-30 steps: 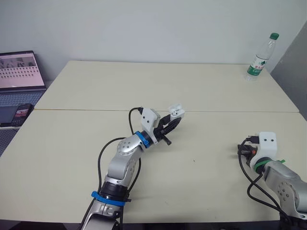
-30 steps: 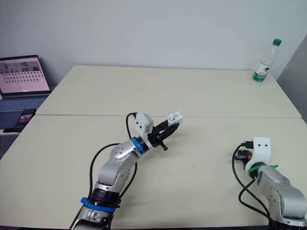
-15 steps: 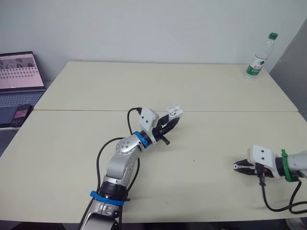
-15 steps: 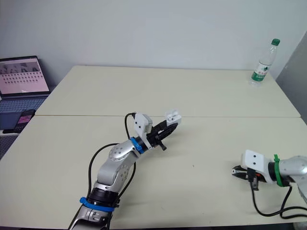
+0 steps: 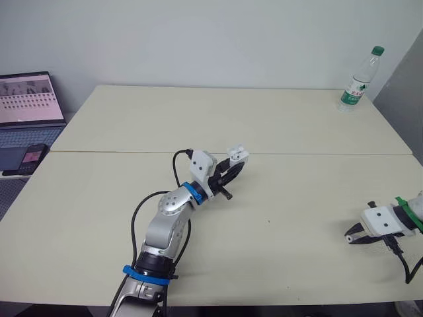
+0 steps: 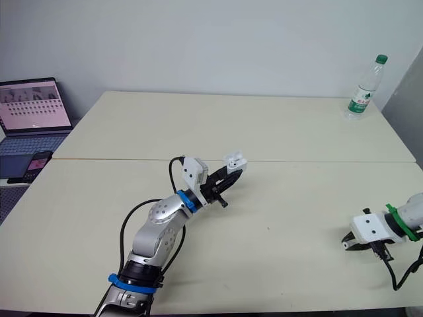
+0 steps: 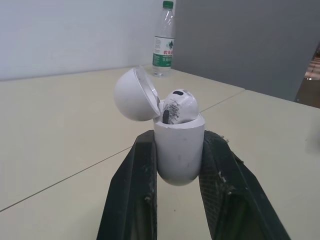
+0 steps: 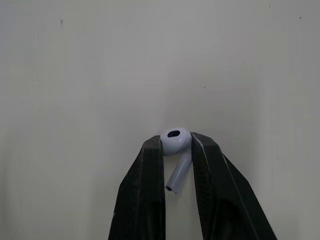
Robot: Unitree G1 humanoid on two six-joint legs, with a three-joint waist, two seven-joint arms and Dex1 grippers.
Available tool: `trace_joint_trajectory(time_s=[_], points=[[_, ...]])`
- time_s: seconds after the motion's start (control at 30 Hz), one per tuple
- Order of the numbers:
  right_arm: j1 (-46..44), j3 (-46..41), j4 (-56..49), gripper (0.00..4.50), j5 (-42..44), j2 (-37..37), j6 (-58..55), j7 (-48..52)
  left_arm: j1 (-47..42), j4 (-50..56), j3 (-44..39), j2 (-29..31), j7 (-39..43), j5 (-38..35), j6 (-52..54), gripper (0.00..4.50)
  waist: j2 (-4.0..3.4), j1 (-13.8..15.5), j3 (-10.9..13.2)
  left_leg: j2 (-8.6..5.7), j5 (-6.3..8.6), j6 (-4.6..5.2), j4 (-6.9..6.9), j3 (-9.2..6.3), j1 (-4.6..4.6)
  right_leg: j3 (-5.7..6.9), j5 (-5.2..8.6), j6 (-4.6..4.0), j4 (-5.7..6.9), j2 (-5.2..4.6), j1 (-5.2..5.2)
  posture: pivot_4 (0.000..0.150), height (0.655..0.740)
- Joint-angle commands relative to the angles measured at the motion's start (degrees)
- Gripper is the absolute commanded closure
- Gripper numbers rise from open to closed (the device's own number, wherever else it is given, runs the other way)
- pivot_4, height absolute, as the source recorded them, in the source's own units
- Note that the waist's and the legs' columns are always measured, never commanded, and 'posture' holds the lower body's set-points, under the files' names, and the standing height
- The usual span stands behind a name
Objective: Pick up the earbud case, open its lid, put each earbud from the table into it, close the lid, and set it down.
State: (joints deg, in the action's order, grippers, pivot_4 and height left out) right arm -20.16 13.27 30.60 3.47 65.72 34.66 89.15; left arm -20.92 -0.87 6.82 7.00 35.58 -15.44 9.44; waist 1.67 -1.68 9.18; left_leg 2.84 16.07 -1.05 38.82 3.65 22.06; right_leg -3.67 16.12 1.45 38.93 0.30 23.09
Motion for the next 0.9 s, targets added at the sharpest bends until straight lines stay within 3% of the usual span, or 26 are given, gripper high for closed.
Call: trace_joint_trajectory(time_s=[0.03, 0.27, 0.33, 0.43, 0.6, 0.9], points=[[-1.4, 2.7, 2.3, 4.1, -1.4, 2.3, 2.9, 3.3, -0.8, 1.6, 0.1, -0.2, 0.0, -0.1, -1.8, 3.76, 0.0, 0.0, 0.0, -0.03, -0.01, 0.02, 0.0, 0.05, -0.01, -0.05, -0.03, 0.05, 0.0, -0.04, 0.0, 0.15, 0.7362], [-1.2, 1.7, -0.5, 1.7, -3.4, 4.2, -0.2, -0.4, -1.6, 0.9, 0.4, -0.5, 0.2, 0.2, -1.8, 3.76, 0.0, 0.1, 0.0, -0.14, -0.07, 0.13, 0.0, 0.09, -0.02, -0.05, -0.05, 0.13, 0.0, -0.34, -0.03, 0.15, 0.7362], [0.0, 1.0, -4.0, 0.99, -8.9, 6.3, -3.7, -5.2, -1.7, 0.9, 0.5, -0.6, 0.2, 0.2, -1.8, 3.76, -0.05, 0.2, 0.0, -0.13, -0.08, 0.14, -0.01, 0.08, -0.01, -0.02, -0.05, 0.12, 0.01, -0.39, -0.03, 0.15, 0.7362], [5.3, -1.3, -14.5, 0.01, -7.1, 9.5, -16.8, -4.7, -1.6, 0.7, 0.6, -0.7, 0.2, 0.2, -1.8, 3.76, -0.07, 0.4, 0.0, -0.14, -0.08, 0.14, -0.02, 0.07, 0.04, 0.06, -0.03, 0.16, 0.01, -0.46, -0.01, 0.15, 0.7362], [14.1, -5.6, -37.0, 0.01, -3.8, 13.8, -49.9, -4.9, -1.5, 0.7, 1.2, -1.0, 0.2, 0.3, -1.9, 3.76, -0.16, 0.3, 0.0, -0.1, -0.08, 0.14, -0.03, -0.01, 0.07, 0.07, -0.03, 0.16, 0.03, -0.46, 0.02, 0.15, 0.7362], [14.7, -3.8, -50.3, 0.01, -11.3, 12.0, -75.9, -15.6, -1.1, 0.9, 1.5, -1.1, 0.3, 0.0, -1.8, 3.76, -0.15, 0.1, 0.0, -0.23, -0.1, 0.16, -0.01, -0.02, 0.09, 0.05, 0.0, 0.32, 0.03, -0.33, 0.05, 0.15, 0.7362]])
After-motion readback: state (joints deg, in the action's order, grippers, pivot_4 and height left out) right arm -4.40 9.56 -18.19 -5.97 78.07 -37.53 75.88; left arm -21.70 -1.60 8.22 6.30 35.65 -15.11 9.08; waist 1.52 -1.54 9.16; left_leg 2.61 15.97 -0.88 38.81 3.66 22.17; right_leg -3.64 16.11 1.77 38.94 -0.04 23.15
